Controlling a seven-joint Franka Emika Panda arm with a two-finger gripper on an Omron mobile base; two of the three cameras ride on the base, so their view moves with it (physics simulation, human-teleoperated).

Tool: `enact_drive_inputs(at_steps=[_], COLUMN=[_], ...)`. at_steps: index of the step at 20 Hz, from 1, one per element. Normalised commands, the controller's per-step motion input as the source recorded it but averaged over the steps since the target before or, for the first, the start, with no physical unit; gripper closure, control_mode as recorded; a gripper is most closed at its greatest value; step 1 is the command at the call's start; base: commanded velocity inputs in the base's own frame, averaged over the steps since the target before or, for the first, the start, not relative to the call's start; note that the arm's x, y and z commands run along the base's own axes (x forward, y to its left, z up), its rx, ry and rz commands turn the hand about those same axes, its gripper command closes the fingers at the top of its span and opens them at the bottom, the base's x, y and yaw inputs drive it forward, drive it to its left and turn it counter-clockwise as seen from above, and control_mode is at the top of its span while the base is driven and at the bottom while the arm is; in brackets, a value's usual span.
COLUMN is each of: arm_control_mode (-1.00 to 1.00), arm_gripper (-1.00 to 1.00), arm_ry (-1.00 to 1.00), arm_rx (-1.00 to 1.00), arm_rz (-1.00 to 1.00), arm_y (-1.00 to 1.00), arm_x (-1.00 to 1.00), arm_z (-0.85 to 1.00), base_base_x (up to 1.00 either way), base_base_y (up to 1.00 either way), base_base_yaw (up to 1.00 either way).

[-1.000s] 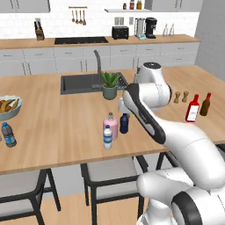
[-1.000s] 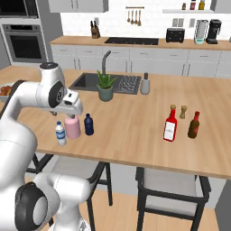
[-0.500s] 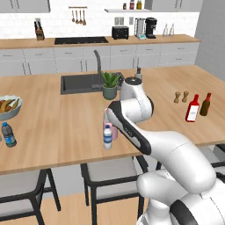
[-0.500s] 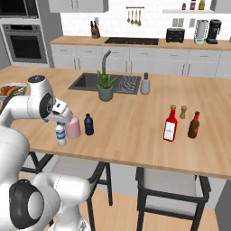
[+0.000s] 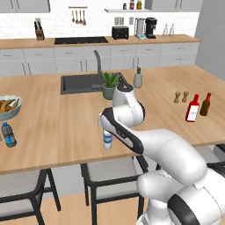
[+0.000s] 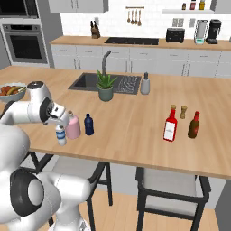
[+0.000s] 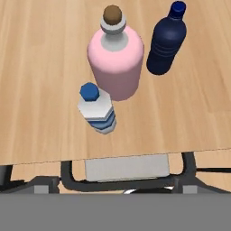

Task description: Move the plastic bottles in the middle to the plastics group, and the glass bottles in the middle to the glass group.

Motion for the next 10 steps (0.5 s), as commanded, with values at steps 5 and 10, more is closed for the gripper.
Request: enact_drive_inputs(at_steps=[5,10], arm_control_mode=[-1.0,-1.0], arm_gripper=[-1.0,-1.0], arm_ry=[0.03,0.08], arm_rx=[0.0,0.0], arm_rz=[0.0,0.0], arm_y=[0.11,0.05], arm_x=[0.14,0.19], arm_z=[-0.15,-0.05], base_base_x=[0.0,0.0], base_base_y=[0.0,0.0], base_base_yaw=[0.0,0.0])
